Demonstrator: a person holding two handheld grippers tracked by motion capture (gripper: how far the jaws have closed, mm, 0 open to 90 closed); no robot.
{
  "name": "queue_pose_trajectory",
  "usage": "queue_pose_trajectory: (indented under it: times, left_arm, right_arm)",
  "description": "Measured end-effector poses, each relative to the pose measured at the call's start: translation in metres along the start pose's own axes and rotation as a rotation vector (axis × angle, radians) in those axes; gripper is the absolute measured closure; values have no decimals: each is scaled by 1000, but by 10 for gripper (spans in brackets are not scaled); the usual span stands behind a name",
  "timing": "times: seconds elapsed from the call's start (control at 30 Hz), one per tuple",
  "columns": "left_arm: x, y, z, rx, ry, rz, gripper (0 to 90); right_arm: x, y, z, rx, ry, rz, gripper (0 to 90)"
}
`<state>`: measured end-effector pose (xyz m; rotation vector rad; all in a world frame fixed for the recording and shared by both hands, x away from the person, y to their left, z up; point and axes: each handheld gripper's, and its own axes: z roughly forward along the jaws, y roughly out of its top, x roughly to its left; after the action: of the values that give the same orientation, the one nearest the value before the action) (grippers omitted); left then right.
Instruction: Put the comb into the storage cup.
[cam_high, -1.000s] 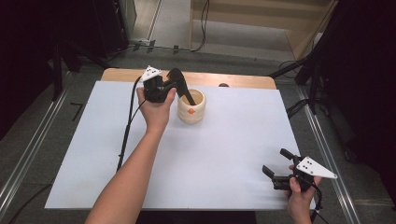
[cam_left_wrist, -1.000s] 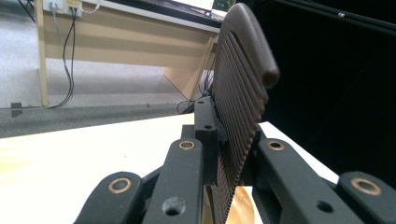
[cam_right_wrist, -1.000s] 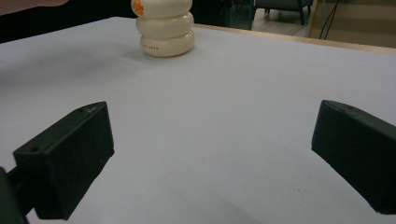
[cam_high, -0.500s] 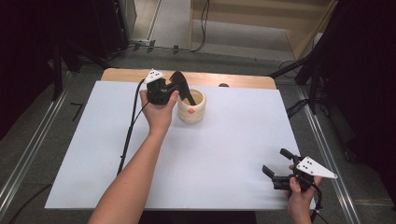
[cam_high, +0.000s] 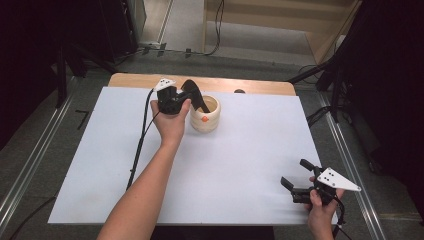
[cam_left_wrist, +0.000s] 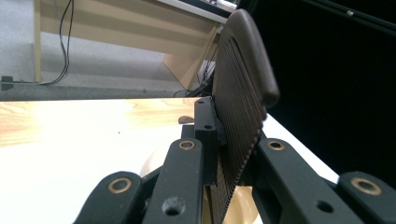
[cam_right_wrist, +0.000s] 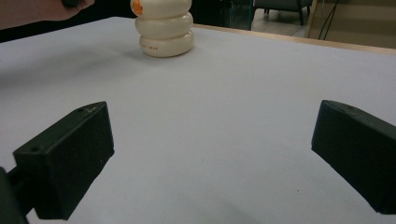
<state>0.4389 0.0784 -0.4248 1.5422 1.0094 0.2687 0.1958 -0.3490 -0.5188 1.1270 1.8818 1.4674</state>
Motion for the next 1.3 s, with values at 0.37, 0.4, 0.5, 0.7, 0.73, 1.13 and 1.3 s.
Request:
queue_pose_trajectory:
  times: [0.37,0.4,0.5,0.7,0.73,1.13,1.3]
  left_arm:
    - [2,-5,3,31,7,-2,803]
    - [3,-6,4,34,3,-2,753]
    - [4,-7,4,48,7,16,655]
    - [3,-5,1,52,41,34,341]
    - [3,-5,1,55,45,35,278]
    - [4,-9,-14,45,29,124,0]
    - [5,-9,-25,22,34,134,0]
  right_arm:
    - [0,0,0,0,-3,1,0]
    - [0,0,0,1,-5,1,0]
    - [0,0,0,2,-4,-2,0]
    - [0,0,1,4,-6,-4,0]
    - [0,0,1,5,-6,-3,0]
    - [1,0,1,6,-8,-9,0]
    - [1,0,1,6,-10,-12,0]
